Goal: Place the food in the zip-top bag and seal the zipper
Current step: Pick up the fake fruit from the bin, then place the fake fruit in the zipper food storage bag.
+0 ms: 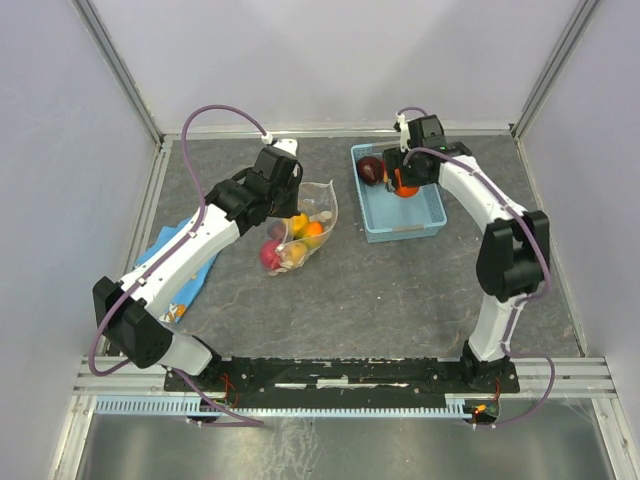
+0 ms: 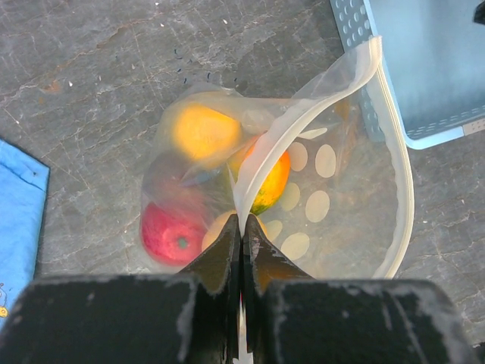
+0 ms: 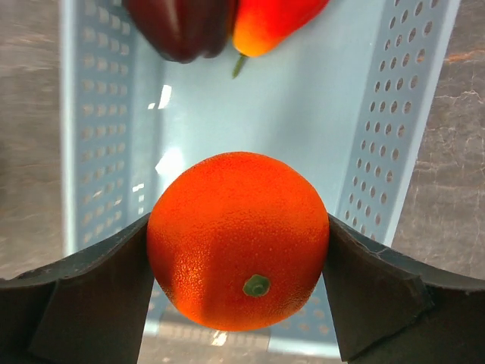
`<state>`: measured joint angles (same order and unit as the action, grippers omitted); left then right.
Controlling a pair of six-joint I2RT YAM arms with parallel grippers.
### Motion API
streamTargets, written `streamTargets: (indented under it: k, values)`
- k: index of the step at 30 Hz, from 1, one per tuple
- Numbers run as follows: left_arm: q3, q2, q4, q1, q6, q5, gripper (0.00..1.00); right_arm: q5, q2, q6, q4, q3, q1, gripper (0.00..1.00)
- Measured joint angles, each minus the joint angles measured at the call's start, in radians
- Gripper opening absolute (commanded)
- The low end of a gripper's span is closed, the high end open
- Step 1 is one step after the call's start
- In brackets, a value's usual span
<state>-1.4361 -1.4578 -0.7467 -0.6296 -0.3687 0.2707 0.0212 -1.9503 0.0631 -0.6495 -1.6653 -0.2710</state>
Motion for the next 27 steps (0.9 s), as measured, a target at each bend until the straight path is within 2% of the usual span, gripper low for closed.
streamTargets:
  k: [8, 15, 20, 27]
  values:
    - [-0.005, 0.0, -0.001, 0.0, 0.002, -0.04, 0.03, -0.101, 0.274, 0.093, 0.021, 0.112, -0.065, 0.67]
    - [-0.005, 0.003, 0.002, 0.0, 0.002, -0.068, 0.03, -0.185, 0.478, 0.191, 0.149, 0.245, -0.233, 0.67]
    - [0.003, 0.018, 0.003, 0.0, 0.002, -0.088, 0.03, -0.24, 0.547, 0.27, 0.311, 0.365, -0.322, 0.68]
    - [0.016, 0.039, 0.011, 0.0, 0.001, -0.116, 0.03, -0.276, 0.539, 0.33, 0.464, 0.434, -0.376, 0.69]
